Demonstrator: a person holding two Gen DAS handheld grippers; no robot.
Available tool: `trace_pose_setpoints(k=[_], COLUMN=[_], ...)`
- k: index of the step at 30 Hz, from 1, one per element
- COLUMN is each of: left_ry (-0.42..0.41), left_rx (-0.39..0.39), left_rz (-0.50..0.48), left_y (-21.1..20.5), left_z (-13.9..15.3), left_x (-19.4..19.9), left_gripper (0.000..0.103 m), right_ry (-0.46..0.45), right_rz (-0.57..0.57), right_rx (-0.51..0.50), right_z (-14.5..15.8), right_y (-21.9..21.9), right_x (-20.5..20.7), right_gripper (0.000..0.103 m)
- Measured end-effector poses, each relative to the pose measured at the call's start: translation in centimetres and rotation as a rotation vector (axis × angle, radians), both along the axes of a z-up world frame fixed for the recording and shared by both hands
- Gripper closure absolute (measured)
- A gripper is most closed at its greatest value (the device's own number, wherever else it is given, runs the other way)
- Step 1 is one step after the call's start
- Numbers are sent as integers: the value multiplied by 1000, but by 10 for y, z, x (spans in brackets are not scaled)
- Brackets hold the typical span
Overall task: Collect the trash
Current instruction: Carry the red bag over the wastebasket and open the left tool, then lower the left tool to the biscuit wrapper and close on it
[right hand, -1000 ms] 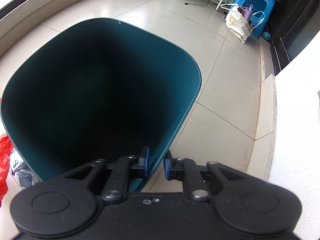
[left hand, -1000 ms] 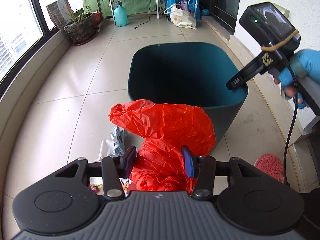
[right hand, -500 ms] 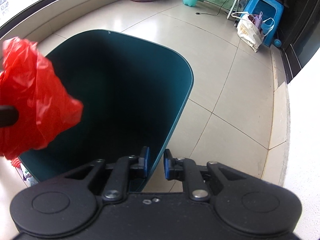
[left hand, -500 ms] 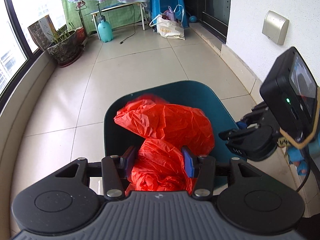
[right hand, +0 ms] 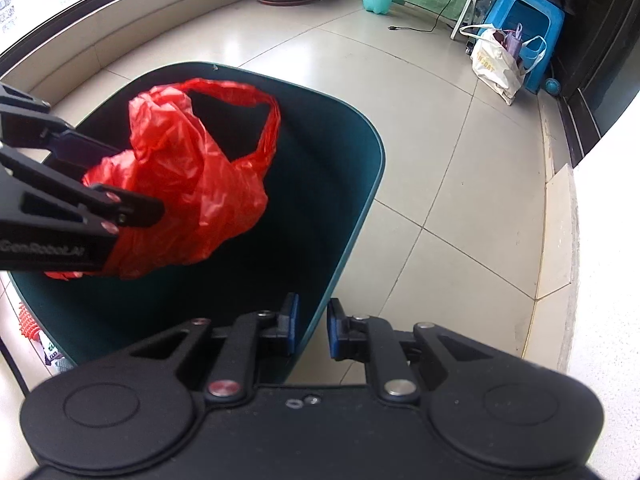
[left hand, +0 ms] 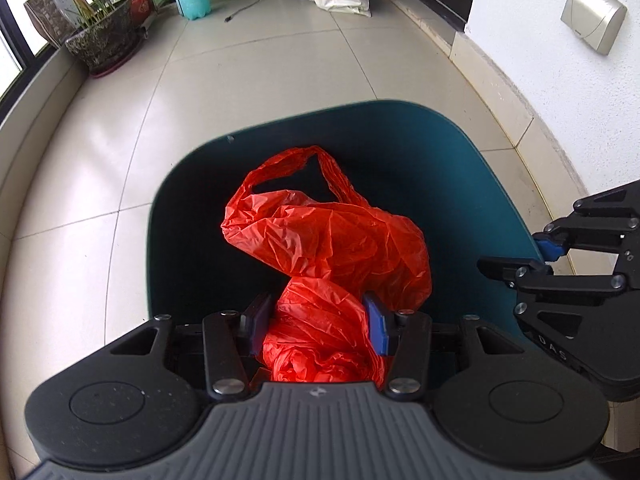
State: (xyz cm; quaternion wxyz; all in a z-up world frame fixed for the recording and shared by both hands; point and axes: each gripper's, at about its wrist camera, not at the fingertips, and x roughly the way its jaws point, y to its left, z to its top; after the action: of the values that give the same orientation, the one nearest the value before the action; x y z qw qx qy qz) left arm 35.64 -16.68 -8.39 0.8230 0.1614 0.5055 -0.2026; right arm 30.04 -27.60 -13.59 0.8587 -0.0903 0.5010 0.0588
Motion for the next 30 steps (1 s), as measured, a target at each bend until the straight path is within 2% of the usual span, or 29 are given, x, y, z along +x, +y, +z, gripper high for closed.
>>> trace_pose_setpoints(k=[4, 9, 11, 13, 17, 22, 30], left_ry=[18, 36, 43, 43, 34, 4, -80], left_rx=[30, 27, 13, 5, -12, -22, -35], left_rz=[-11, -16, -14, -11, -6, 7, 41], left_y=[-8, -11, -9, -6, 0, 9, 28], left_z=[-10, -15, -16, -17, -15, -4, 30], left_x=[0, 1, 1, 1, -4, -13, -32], left_gripper=[54, 51, 49, 41, 38, 38, 38], right_ry=[-6, -13, -15, -15, -13, -13, -12], right_rz=[0, 6, 7, 9, 10, 16, 16], right_rx=[7, 6, 1, 4, -1, -7, -21], right_z=[0, 0, -1, 0, 3, 4, 4], right_y=[1, 0, 0, 0, 3, 5, 10], right_x=[-1, -5, -7, -8, -9, -10, -8], right_gripper=[90, 90, 90, 90, 90, 90, 91])
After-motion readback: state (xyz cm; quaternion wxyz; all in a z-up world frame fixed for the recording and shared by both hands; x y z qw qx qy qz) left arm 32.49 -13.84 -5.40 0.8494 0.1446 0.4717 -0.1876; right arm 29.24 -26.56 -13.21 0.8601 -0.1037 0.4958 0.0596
